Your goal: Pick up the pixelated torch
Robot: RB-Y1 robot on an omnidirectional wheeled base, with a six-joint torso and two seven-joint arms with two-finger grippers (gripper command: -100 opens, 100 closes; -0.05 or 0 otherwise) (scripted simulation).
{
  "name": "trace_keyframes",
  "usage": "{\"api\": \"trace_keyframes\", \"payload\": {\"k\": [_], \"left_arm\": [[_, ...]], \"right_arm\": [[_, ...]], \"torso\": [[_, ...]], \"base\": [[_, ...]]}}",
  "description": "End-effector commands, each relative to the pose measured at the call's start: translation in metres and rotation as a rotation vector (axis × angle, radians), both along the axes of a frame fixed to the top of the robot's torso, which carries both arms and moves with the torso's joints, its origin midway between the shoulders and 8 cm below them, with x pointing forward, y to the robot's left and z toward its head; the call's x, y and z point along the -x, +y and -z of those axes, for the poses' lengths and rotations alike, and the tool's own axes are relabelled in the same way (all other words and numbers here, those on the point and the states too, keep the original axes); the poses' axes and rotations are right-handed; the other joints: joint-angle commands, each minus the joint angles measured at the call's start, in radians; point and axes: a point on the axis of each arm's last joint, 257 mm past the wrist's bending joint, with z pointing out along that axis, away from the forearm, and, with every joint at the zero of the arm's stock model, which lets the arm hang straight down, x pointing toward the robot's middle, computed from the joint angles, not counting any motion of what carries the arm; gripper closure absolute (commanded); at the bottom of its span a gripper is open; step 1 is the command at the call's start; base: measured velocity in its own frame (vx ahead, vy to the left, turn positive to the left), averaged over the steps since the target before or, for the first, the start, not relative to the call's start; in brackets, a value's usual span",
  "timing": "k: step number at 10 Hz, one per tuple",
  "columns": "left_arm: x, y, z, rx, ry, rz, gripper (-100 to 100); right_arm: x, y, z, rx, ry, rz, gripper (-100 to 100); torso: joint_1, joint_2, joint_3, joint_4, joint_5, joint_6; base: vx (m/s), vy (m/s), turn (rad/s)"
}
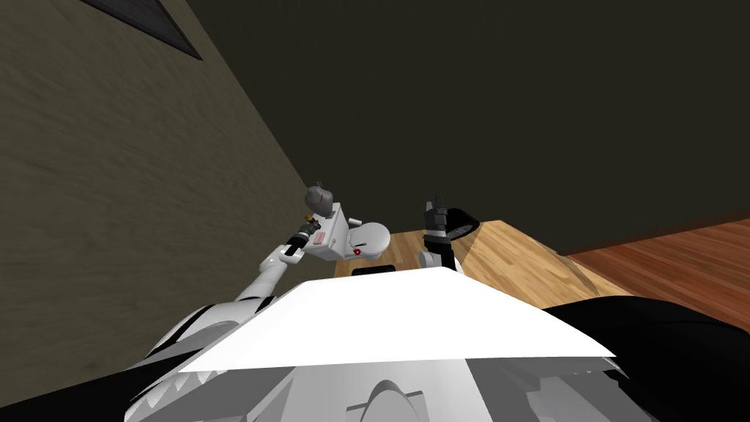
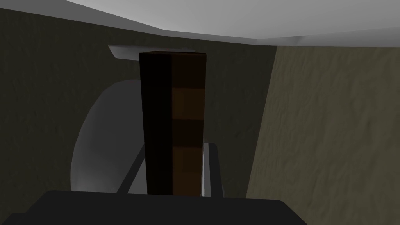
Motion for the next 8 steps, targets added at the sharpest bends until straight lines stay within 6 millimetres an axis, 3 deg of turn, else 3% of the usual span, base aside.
{"api": "trace_keyframes", "payload": {"k": [1,2,4,5,6,7,8], "left_arm": [[0.001,-0.006,-0.007,-0.002,-0.015,0.013,100],[0.015,-0.001,0.008,0.001,0.016,-0.009,100],[0.011,-0.011,-0.006,-0.001,-0.014,0.012,100],[0.027,-0.006,0.007,0.001,0.014,-0.007,100],[0.022,-0.014,-0.006,-0.001,-0.014,0.011,100],[0.038,-0.009,0.005,-0.001,0.013,-0.011,100],[0.035,-0.015,-0.004,-0.002,-0.007,0.002,100]], "right_arm": [[0.000,0.000,0.000,0.000,0.000,0.000,0],[0.000,0.000,0.000,0.000,0.000,0.000,0],[0.000,0.000,0.000,0.000,0.000,0.000,0],[0.000,0.000,0.000,0.000,0.000,0.000,0],[0.000,0.000,0.000,0.000,0.000,0.000,0],[0.000,0.000,0.000,0.000,0.000,0.000,0],[0.000,0.000,0.000,0.000,0.000,0.000,0]], "torso": [[0.000,0.000,0.000,0.000,0.000,0.000],[0.000,0.001,0.001,0.000,0.000,0.000],[0.002,0.001,-0.001,-0.002,0.002,-0.001],[0.001,0.001,0.000,-0.001,0.002,-0.001],[0.002,0.001,0.000,-0.002,0.002,-0.002],[0.002,0.001,0.000,-0.001,0.002,-0.001],[0.003,0.000,-0.001,-0.002,0.002,-0.002]], "base": [[0.011,0.009,0.009],[0.029,0.016,-0.013],[0.020,0.014,0.005],[0.025,0.021,-0.013],[0.028,0.017,0.004],[0.044,0.018,-0.012],[0.034,0.018,0.005]]}}
